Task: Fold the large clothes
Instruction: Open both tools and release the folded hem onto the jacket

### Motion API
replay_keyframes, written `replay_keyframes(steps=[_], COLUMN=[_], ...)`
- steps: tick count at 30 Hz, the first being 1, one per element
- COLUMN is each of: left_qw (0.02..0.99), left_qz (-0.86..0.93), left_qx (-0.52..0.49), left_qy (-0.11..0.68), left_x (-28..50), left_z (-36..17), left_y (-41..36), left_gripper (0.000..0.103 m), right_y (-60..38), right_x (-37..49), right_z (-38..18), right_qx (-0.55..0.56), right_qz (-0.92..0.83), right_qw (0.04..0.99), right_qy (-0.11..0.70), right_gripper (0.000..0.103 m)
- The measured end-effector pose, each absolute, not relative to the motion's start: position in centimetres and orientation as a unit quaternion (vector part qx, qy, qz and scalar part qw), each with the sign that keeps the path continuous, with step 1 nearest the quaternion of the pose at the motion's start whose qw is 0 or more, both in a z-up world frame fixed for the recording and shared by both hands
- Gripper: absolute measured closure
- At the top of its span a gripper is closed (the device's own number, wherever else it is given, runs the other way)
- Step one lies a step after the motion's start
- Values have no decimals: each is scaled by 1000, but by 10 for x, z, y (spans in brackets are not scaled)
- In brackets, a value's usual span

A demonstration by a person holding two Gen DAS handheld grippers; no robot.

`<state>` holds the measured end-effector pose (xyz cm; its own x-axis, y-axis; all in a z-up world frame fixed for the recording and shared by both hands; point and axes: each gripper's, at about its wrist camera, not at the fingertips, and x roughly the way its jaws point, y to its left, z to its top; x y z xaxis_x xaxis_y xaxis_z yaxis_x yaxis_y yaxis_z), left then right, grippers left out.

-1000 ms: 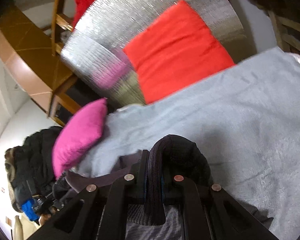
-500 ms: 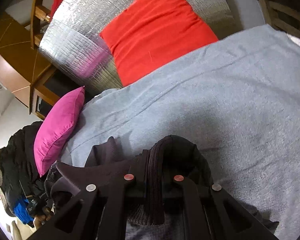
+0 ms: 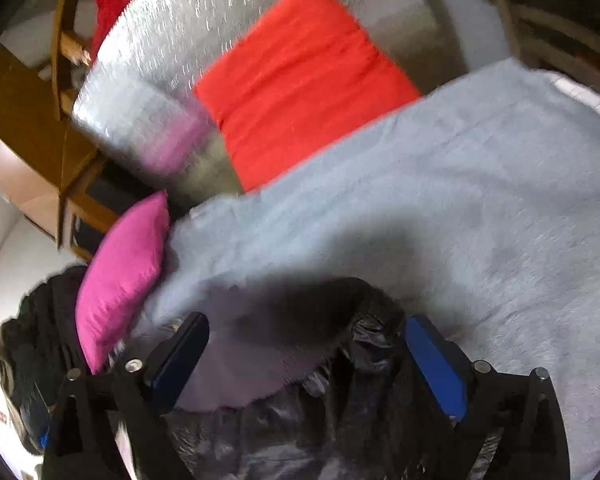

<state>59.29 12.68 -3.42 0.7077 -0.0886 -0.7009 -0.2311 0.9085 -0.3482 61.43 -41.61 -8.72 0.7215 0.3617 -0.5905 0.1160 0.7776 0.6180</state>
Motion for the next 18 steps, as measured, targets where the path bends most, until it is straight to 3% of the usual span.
replay_keyframes(steps=[10,15,18], left_qw=[928,935,915], left_qz=[-3,-42,-26], left_qx=[-102,-11,46], left_qy=[359,352,401], left_x=[544,496,491], left_z=[-26,-55,-92], left_y=[98,55,35], left_gripper=[24,24,23], right_y=[-392,-350,-335], right_x=[566,513,501], right_z=[-57,-76,-96], right_qx=[241,150,87], right_qz=[92,117,97], right_qw=[898,909,908], right_qy=[356,372,399], right_gripper=[2,2,2])
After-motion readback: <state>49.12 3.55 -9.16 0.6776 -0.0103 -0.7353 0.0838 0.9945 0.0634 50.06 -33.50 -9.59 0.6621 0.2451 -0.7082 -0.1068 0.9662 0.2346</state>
